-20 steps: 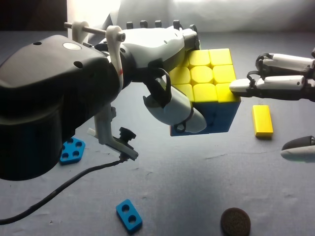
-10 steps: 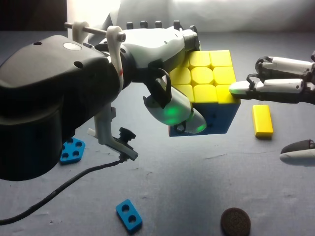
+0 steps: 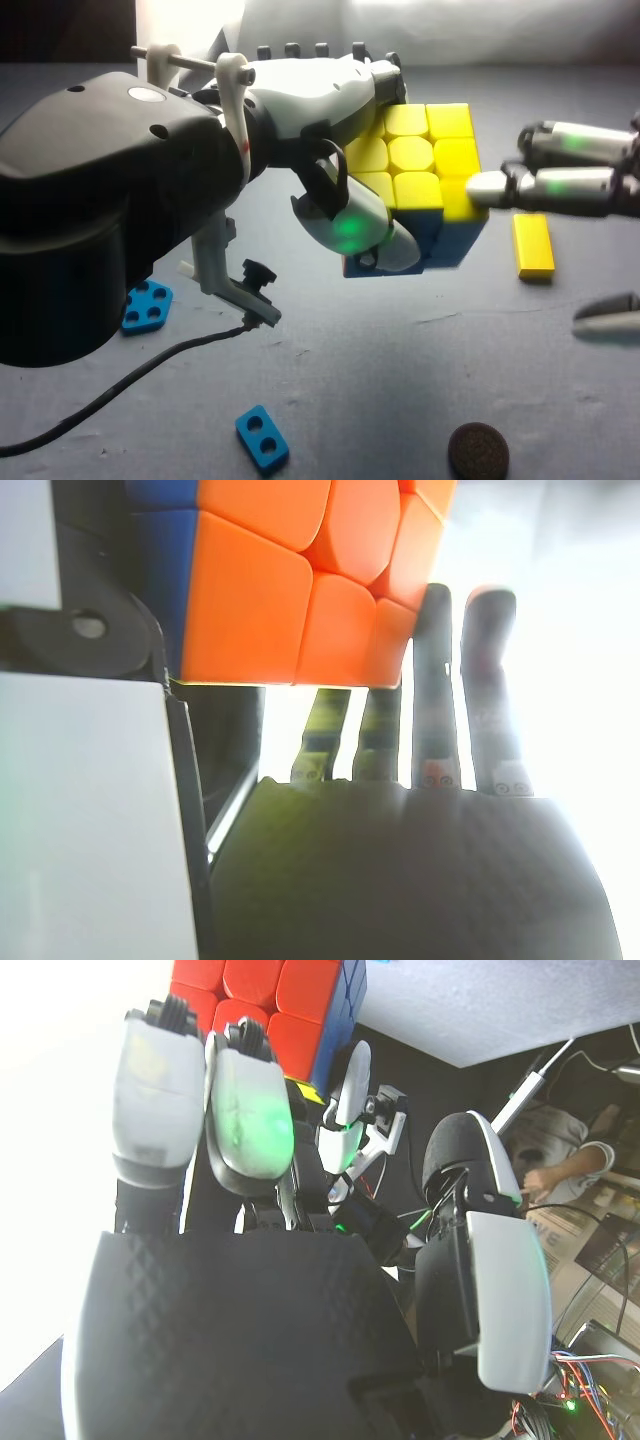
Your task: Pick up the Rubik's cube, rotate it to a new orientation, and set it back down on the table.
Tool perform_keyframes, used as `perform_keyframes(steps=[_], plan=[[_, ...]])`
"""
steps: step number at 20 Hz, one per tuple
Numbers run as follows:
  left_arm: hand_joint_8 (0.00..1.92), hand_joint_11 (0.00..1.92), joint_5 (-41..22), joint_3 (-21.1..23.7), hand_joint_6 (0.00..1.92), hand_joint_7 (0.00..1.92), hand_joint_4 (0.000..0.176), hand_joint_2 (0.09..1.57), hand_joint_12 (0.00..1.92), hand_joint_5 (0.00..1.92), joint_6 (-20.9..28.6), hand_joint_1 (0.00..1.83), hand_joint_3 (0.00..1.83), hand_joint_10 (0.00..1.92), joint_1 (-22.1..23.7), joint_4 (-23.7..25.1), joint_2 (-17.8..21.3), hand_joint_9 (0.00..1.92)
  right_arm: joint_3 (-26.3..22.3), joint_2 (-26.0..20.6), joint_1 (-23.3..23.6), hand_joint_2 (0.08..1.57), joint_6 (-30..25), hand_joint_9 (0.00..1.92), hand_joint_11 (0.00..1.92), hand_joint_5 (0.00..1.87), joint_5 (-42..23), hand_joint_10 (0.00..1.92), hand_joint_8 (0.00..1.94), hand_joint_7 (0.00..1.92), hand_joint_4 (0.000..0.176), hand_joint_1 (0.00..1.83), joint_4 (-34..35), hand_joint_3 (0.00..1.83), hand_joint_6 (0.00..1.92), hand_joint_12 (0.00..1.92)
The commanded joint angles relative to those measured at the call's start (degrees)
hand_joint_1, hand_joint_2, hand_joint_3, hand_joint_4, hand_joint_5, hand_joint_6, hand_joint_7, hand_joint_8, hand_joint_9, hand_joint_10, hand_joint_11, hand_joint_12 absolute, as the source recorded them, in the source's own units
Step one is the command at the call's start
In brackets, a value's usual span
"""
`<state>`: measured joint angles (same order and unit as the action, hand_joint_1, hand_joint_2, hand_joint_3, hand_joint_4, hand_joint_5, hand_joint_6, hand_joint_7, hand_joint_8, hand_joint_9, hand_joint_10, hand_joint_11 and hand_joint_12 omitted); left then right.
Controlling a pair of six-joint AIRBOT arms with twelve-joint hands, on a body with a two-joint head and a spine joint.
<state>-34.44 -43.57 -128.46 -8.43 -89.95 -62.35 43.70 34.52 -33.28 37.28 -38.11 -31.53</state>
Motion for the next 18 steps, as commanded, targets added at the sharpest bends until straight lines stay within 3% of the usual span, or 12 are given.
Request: perform_keyframes(steps=[1,7,9,13,14,16,17,18], plan=[[1.89,0.24,-0.6,0.0,1.65,0.12,0.0,1.35,1.9,0.56,1.3,0.92,0.0,1.85,1.4,3.8,0.4,0.23,-0.4,0.1,-0.1,1.18,-0.1,1.49,1.48,0.32,-4.7,1.92,1.94,1.37,0.0,0.31,0.6,0.0,0.01,1.92],[1.86,0.25,-0.6,0.1,1.65,0.15,0.0,1.35,1.9,0.56,1.3,0.91,0.0,1.79,1.4,3.8,0.4,0.28,-0.4,0.4,-0.4,1.18,0.2,1.49,1.49,0.3,-4.8,1.92,1.94,1.36,0.0,0.32,0.6,0.0,0.01,1.92],[1.78,0.31,-0.6,0.1,1.61,0.22,0.0,1.34,1.81,0.58,1.3,0.93,0.0,1.61,1.4,3.8,0.4,0.38,-0.4,0.4,-0.4,1.19,0.2,1.49,1.48,0.29,-4.8,1.92,1.94,1.37,0.0,0.28,0.6,0.0,0.0,1.92],[1.77,0.3,-0.7,0.1,1.63,0.22,0.0,1.34,1.82,0.57,1.3,0.93,0.0,1.62,1.4,3.8,0.4,0.38,-0.4,0.6,-0.3,1.18,2.5,1.49,1.49,0.3,-4.3,1.92,1.94,1.36,0.0,0.32,3.2,0.0,0.01,1.92],[1.81,0.29,-0.7,0.1,1.63,0.19,0.0,1.34,1.86,0.57,1.3,0.93,0.0,1.7,1.4,3.8,0.4,0.35,-0.3,0.7,-0.2,1.18,3.1,1.49,1.5,0.3,-4.0,1.92,1.94,1.37,0.0,0.32,3.8,0.0,0.01,1.92],[1.78,0.29,-0.7,0.1,1.62,0.2,0.0,1.34,1.84,0.57,1.3,0.94,0.0,1.6,1.4,3.8,0.4,0.4,-0.3,1.2,0.0,1.17,5.6,1.49,1.49,0.32,-3.7,1.92,1.94,1.36,0.0,0.32,5.1,0.0,0.01,1.92],[1.8,0.3,-0.7,0.2,1.62,0.19,0.0,1.34,1.83,0.57,1.3,0.93,0.0,1.65,1.3,3.8,0.4,0.37,-0.3,1.3,0.1,1.17,5.6,1.48,1.47,0.31,-3.6,1.92,1.94,1.36,0.0,0.33,5.1,0.0,0.01,1.92],[1.82,0.32,-0.7,0.2,1.66,0.17,0.0,1.21,1.83,0.3,1.3,1.05,0.0,1.72,1.3,3.8,0.4,0.33,-0.3,1.3,0.1,1.17,5.6,1.48,1.46,0.31,-3.6,1.92,1.94,1.36,0.0,0.35,5.1,0.0,0.01,1.92]])
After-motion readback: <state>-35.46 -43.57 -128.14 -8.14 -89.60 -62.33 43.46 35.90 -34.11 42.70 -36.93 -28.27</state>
